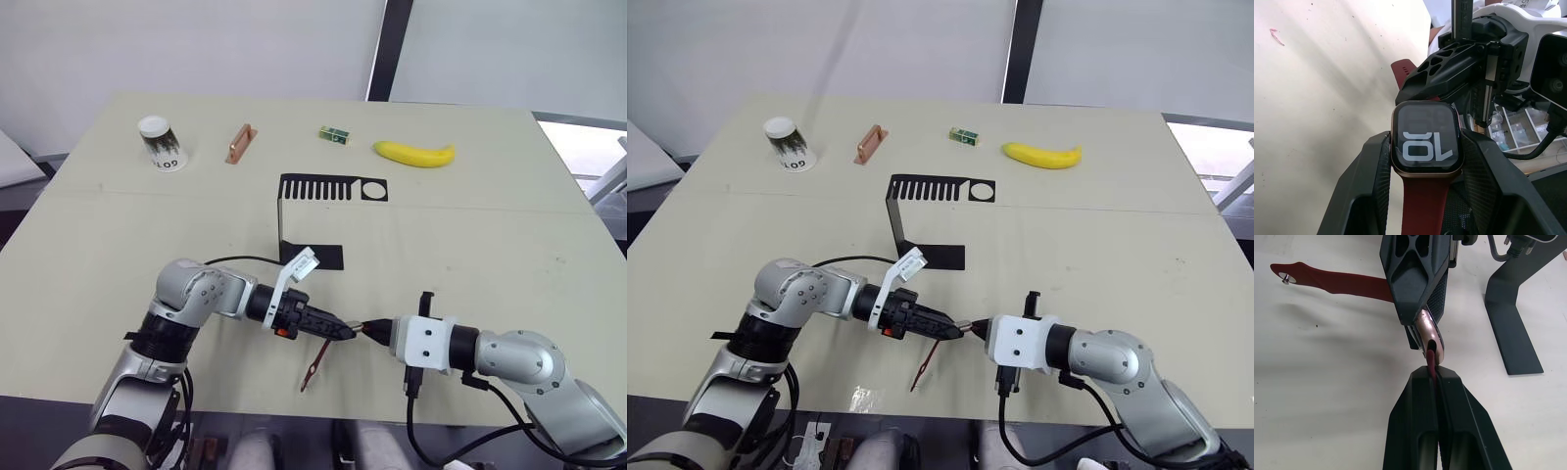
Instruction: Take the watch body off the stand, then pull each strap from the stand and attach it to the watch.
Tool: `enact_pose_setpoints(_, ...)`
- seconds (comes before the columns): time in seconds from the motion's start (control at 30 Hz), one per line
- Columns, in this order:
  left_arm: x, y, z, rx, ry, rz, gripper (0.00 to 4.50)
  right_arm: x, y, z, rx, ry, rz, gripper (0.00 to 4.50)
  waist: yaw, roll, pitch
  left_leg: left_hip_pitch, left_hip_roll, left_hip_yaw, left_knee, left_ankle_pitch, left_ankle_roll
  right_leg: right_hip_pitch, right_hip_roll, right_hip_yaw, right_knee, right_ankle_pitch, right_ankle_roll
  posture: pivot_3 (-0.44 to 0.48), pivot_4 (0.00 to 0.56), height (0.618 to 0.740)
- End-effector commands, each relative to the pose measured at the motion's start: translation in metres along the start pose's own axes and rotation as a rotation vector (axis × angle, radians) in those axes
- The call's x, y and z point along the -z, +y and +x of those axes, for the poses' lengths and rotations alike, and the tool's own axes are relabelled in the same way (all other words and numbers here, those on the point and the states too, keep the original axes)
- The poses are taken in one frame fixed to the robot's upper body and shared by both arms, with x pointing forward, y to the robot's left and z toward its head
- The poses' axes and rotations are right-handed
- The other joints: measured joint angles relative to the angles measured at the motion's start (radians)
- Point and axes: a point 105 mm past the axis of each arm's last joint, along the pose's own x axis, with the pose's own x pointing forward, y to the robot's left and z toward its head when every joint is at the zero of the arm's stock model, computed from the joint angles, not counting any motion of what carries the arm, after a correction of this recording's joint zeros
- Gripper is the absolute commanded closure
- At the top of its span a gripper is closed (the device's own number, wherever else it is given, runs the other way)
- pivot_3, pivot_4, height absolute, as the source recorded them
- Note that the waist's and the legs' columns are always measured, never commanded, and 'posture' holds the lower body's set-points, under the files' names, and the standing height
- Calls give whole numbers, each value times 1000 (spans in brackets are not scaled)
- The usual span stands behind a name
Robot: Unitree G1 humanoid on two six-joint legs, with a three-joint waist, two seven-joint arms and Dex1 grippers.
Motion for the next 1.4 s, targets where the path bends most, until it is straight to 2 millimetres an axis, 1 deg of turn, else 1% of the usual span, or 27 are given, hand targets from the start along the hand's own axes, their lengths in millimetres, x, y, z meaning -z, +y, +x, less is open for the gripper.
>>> enact_pose_setpoints(0.03,0,-21,18,106,48,75,2894,-21,3,4,-17,-91,-35,4500,0,0,0,0,0,0,0,0,0,0,0,0,0,0,0,0,150,739)
enact_pose_setpoints(0.53,2,-19,18,90,50,87,2894,-17,7,2,-27,-88,-4,4500,0,0,0,0,0,0,0,0,0,0,0,0,0,0,0,0,150,739)
enact_pose_setpoints(0.67,-1,-16,12,67,31,104,2894,-14,7,-4,-30,-71,21,3155,1,0,0,0,0,0,1,0,0,0,0,0,0,0,0,0,150,739)
enact_pose_setpoints(0.7,-2,-16,8,68,19,118,2894,-13,7,-7,-29,-64,20,2594,1,0,0,0,0,0,1,0,0,0,0,0,0,0,0,0,150,739)
enact_pose_setpoints(0.83,-7,-19,-15,77,-50,225,2894,-6,6,-25,-48,-29,16,775,-3,0,0,0,0,0,1,0,0,0,0,0,1,0,0,0,150,739)
enact_pose_setpoints(0.87,-8,-19,-22,71,-70,286,2894,-4,6,-32,-50,-26,15,127,-2,0,0,0,0,1,0,0,0,0,0,0,1,0,0,0,150,739)
enact_pose_setpoints(0.9,-7,-17,-29,50,-74,335,2894,-3,6,-39,-55,-24,28,54,-2,0,0,1,0,1,0,0,0,0,0,0,1,0,0,0,150,739)
enact_pose_setpoints(0.97,-5,-14,-40,25,-75,466,2894,-1,4,-51,-46,-29,37,54,0,0,0,1,0,1,0,0,0,0,0,0,1,0,0,0,150,739)
enact_pose_setpoints(1.03,-6,-13,-48,1,-106,585,2894,0,-2,-62,-6,-44,69,54,2,0,0,1,0,1,0,0,0,0,0,0,0,0,0,0,150,739)
enact_pose_setpoints(1.07,-10,-13,-51,-12,-135,721,2894,-1,-4,-68,7,-73,78,54,3,0,0,1,0,1,0,0,0,0,0,0,0,0,0,0,150,739)
enact_pose_setpoints(1.13,-11,-12,-55,-62,-137,1001,2894,-5,-5,-82,46,-169,126,54,8,0,0,0,0,1,0,0,0,0,0,0,0,0,0,0,150,739)
enact_pose_setpoints(1.2,-11,-12,-56,-106,-119,1224,2894,-7,-4,-94,94,-239,162,54,21,0,0,0,0,1,0,0,0,1,1,0,-1,0,0,0,150,739)
enact_pose_setpoints(1.23,-13,-13,-57,-119,-125,1323,2894,-5,-4,-99,121,-247,195,54,24,0,0,1,0,2,-1,0,0,1,1,0,-1,0,0,0,150,739)
enact_pose_setpoints(1.3,-13,-15,-60,-146,-115,1459,2894,-1,-6,-109,189,-260,268,54,25,0,0,1,0,2,-1,-1,1,1,1,1,-1,0,0,0,150,739)
enact_pose_setpoints(1.33,-12,-15,-61,-154,-107,1499,2894,0,-4,-113,201,-266,318,54,25,0,0,1,0,3,-1,-1,2,1,0,1,-1,0,0,0,150,739)
enact_pose_setpoints(1.4,-9,-16,-63,-163,-78,1569,2894,0,-4,-118,244,-282,338,54,23,0,0,1,0,3,-1,-1,2,1,0,1,-1,0,1,0,150,739)
